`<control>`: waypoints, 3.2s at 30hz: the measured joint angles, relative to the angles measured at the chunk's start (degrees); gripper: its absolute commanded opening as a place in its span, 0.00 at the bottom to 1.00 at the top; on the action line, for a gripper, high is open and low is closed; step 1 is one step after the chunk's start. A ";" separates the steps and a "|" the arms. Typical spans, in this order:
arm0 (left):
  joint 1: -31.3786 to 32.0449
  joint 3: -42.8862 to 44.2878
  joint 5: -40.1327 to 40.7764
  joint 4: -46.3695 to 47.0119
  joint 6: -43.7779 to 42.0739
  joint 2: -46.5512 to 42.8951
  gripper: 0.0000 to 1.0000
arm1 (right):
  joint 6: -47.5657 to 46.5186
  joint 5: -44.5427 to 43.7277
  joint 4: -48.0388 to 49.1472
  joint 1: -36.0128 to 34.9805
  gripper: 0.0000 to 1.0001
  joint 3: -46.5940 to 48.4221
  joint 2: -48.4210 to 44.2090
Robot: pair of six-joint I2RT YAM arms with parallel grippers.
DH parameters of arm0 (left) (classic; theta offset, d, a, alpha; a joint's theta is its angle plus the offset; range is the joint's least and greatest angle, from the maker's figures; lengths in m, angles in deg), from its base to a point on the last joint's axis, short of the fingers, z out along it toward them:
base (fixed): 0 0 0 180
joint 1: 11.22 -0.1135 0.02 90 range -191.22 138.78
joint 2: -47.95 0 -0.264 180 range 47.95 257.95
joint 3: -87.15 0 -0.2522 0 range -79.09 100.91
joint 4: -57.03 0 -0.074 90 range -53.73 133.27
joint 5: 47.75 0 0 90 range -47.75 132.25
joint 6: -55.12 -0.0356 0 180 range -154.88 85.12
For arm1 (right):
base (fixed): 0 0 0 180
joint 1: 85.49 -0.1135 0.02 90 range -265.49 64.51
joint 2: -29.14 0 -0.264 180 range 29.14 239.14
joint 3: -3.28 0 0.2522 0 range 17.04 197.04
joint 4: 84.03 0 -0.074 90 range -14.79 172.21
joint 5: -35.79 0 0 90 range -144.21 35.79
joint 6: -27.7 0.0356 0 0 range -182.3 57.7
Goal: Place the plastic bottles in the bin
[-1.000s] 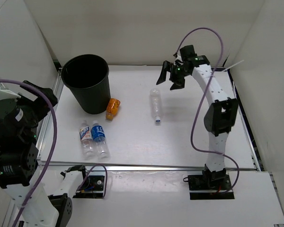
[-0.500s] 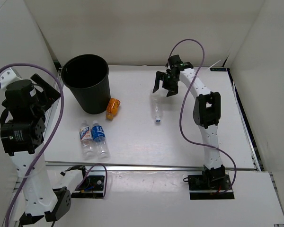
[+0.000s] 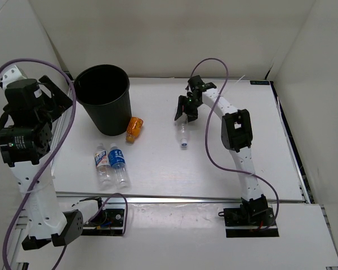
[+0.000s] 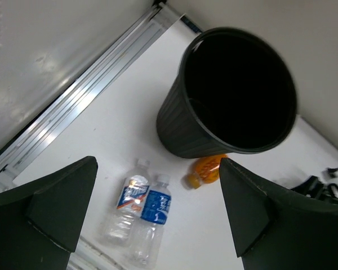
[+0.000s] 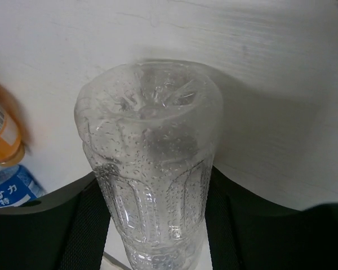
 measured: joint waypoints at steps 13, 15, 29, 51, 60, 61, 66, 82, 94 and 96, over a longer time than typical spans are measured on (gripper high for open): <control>0.00 8.50 -8.85 -3.04 -0.70 -0.07 1.00 | 17.07 9.14 17.00 -0.81 0.40 4.70 -7.28; 0.00 10.12 -11.08 -3.06 -0.70 0.22 1.00 | 20.02 9.66 21.99 -1.68 0.38 6.84 -10.62; 0.00 7.15 -27.82 -3.34 -2.19 2.29 1.00 | 11.80 -4.15 58.75 -20.44 0.40 15.80 -18.10; 4.04 1.64 -32.83 -4.11 -3.72 -1.33 1.00 | -7.32 -10.47 70.12 -23.74 1.00 16.02 -6.86; 4.09 9.73 -28.50 -3.78 -3.93 -0.17 1.00 | 6.21 -19.61 50.93 -22.49 1.00 7.37 -21.53; 4.09 10.64 -27.23 -3.82 -3.93 -0.17 1.00 | 11.21 -19.47 49.05 -20.20 1.00 3.48 -25.62; 4.09 12.15 -21.44 -3.39 -3.85 -1.31 1.00 | 29.22 -11.52 44.96 -4.00 1.00 -14.86 -37.68; 4.09 -5.68 -13.94 0.17 1.70 -12.74 1.00 | 32.00 18.67 38.32 -7.65 1.00 -19.17 -7.23; 4.09 -11.34 -11.89 -0.37 6.01 -14.73 1.00 | 28.96 26.91 39.71 -9.97 1.00 -10.75 3.39; 4.09 -11.61 -11.91 -0.48 6.47 -15.61 1.00 | 29.59 28.44 39.76 -10.69 1.00 -5.92 6.36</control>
